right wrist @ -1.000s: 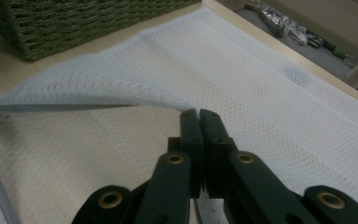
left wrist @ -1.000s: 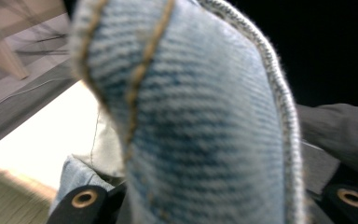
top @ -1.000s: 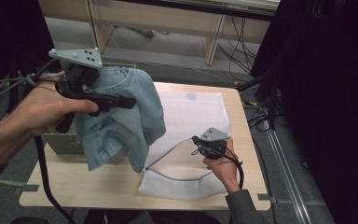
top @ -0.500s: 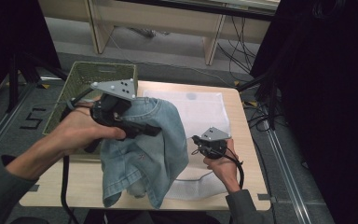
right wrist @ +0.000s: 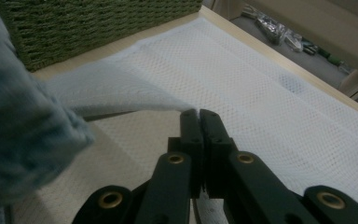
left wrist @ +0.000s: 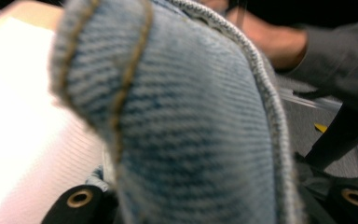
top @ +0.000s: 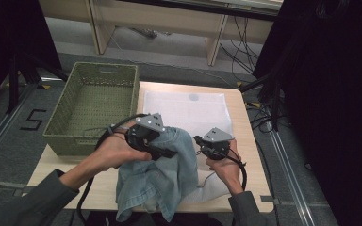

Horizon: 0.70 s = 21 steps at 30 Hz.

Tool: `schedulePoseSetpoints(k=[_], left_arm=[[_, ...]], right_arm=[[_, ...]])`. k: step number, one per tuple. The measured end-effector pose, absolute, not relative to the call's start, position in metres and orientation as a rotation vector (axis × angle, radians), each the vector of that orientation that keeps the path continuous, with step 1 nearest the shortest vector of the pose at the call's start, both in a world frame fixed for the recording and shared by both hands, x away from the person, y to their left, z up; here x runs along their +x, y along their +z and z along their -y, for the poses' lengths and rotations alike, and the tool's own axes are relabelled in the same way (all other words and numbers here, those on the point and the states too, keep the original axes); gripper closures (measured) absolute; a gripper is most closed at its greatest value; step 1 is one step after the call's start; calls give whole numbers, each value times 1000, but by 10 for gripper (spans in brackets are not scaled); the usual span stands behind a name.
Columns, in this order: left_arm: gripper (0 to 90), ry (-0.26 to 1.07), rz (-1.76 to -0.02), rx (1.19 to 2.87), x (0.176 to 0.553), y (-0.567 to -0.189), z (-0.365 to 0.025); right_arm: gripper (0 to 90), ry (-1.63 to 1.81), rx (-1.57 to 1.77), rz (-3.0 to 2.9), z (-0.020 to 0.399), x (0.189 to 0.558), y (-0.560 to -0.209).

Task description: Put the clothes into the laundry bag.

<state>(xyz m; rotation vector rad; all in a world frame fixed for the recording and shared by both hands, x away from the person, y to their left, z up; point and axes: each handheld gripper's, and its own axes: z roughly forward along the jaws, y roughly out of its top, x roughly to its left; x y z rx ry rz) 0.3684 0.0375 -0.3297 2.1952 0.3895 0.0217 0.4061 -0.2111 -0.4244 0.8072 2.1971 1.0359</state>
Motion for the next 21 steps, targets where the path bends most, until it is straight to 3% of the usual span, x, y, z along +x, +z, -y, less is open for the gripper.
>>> schedulePoseSetpoints(k=[16,21], left_arm=[[719,-61,-485,2330,397,-431,12],[613,21,-529,2423,403,-468,35]], right_arm=[[900,1043,739,-2162,205,401,-410],[900,1021,713,-2173,203,400,-411]])
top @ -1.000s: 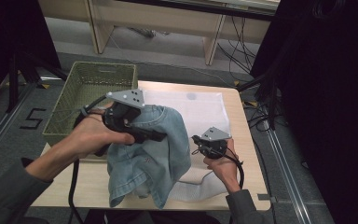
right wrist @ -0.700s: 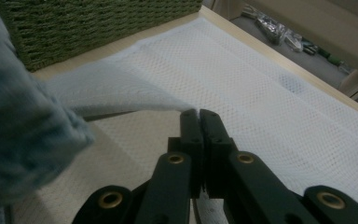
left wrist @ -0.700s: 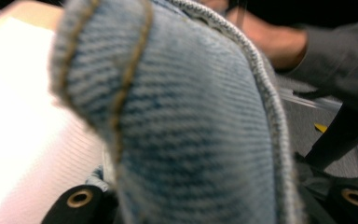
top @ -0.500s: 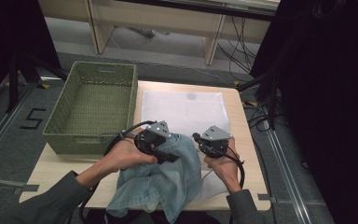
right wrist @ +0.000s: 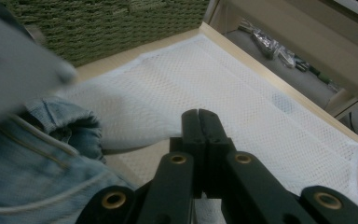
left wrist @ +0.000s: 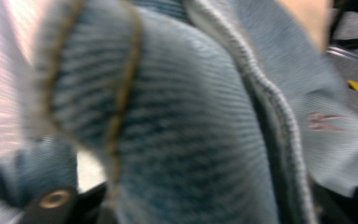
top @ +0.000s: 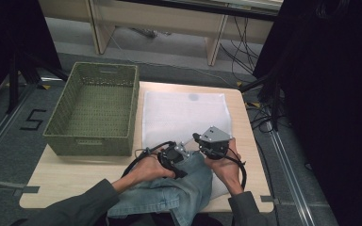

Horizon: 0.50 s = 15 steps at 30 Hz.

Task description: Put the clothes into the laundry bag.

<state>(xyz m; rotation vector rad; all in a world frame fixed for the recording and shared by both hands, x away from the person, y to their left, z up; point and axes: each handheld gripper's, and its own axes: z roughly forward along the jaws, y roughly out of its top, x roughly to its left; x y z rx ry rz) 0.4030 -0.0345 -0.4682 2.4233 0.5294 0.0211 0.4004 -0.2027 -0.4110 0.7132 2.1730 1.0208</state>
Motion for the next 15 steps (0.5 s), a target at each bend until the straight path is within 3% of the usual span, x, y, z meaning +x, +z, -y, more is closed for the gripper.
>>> schedulePoseSetpoints(k=[2,4,5,8,15], left_arm=[[585,21,-556,2418,405,-472,38],[464,-28,-623,2370,405,-476,42],[464,-43,-639,2352,405,-476,43],[268,18,-590,2338,403,-458,30],[193,6,-596,2209,393,-427,-2]], right_arm=[[900,1017,708,-2178,203,399,-410],[900,1022,693,-2189,200,395,-410],[900,1022,693,-2189,200,395,-410],[900,1028,686,-2203,197,389,-410],[900,1029,678,-2194,201,389,-410]])
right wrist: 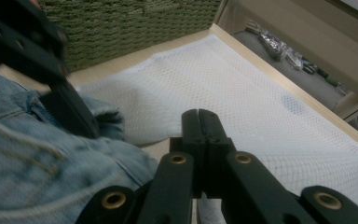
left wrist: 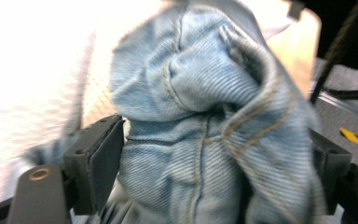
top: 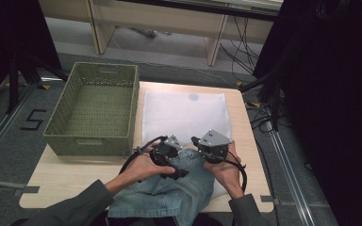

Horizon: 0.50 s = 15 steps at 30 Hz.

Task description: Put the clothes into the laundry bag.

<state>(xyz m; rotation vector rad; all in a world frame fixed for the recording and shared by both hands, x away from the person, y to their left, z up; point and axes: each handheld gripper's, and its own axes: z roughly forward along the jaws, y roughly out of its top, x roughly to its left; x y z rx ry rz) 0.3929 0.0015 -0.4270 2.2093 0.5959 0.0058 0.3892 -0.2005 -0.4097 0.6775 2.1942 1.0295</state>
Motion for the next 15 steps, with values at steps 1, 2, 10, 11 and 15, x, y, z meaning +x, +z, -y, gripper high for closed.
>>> schedulePoseSetpoints(k=[1,2,10,11,15], left_arm=[[192,13,-609,2195,393,-424,-6],[192,8,-609,2186,394,-422,-11],[644,56,-560,2190,386,-425,-7],[678,98,-549,2236,390,-432,5],[695,126,-563,2320,405,-455,28]], right_arm=[[900,1028,713,-2190,200,387,-409],[900,1031,706,-2179,200,388,-409],[900,1043,711,-2171,199,388,-408],[900,1040,688,-2195,200,389,-408],[900,1036,698,-2191,199,389,-409]])
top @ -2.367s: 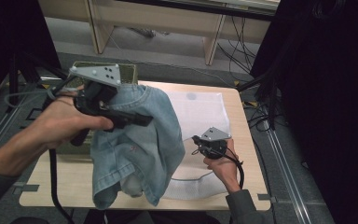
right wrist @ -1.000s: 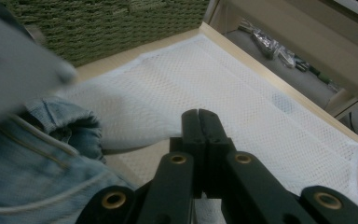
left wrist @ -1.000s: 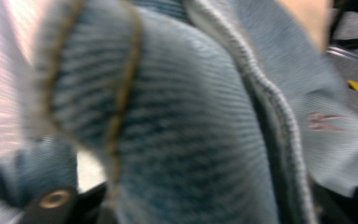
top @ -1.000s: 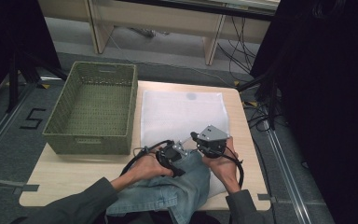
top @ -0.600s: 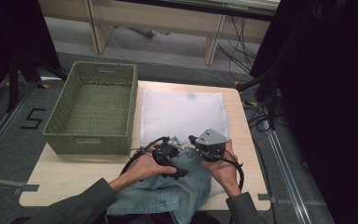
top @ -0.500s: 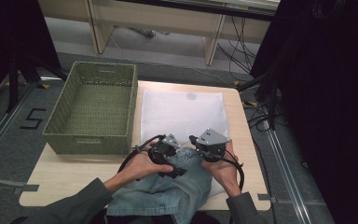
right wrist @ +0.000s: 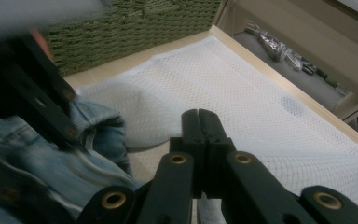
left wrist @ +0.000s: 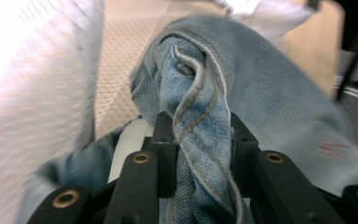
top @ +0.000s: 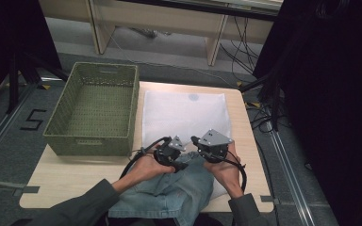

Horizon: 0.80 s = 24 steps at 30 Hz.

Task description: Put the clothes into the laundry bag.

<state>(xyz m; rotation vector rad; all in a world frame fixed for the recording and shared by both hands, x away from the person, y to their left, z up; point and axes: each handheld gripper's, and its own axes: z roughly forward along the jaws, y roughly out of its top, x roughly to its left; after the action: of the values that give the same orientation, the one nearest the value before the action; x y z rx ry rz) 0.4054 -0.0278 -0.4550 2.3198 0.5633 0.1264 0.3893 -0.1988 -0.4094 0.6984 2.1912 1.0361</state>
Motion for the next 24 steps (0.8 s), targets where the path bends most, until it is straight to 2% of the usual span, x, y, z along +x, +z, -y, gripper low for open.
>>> schedulePoseSetpoints(k=[3,5,7,8,9,10,13,14,15,21,24], left_arm=[[695,154,-565,2370,412,-465,33],[680,149,-599,2346,416,-470,35],[577,137,-597,2333,414,-467,33],[577,130,-590,2325,412,-463,31],[511,116,-637,2258,408,-460,32],[384,81,-639,2210,402,-450,28],[254,22,-639,2163,398,-441,22],[245,-35,-638,2119,396,-431,15],[236,-35,-638,2119,396,-431,15],[224,46,-671,2044,409,-409,-7],[325,159,-691,2068,426,-410,-13]], right_arm=[[900,1028,681,-2199,198,390,-410],[900,1018,687,-2207,198,390,-412],[900,1020,682,-2210,197,390,-414],[900,1023,683,-2207,198,390,-414],[900,1026,680,-2203,198,391,-414],[900,1026,694,-2205,199,390,-412],[900,1039,698,-2190,199,391,-411],[900,1040,698,-2190,199,391,-411],[900,1040,698,-2190,199,391,-411],[900,1036,705,-2196,199,390,-410],[900,1042,693,-2188,199,391,-410]])
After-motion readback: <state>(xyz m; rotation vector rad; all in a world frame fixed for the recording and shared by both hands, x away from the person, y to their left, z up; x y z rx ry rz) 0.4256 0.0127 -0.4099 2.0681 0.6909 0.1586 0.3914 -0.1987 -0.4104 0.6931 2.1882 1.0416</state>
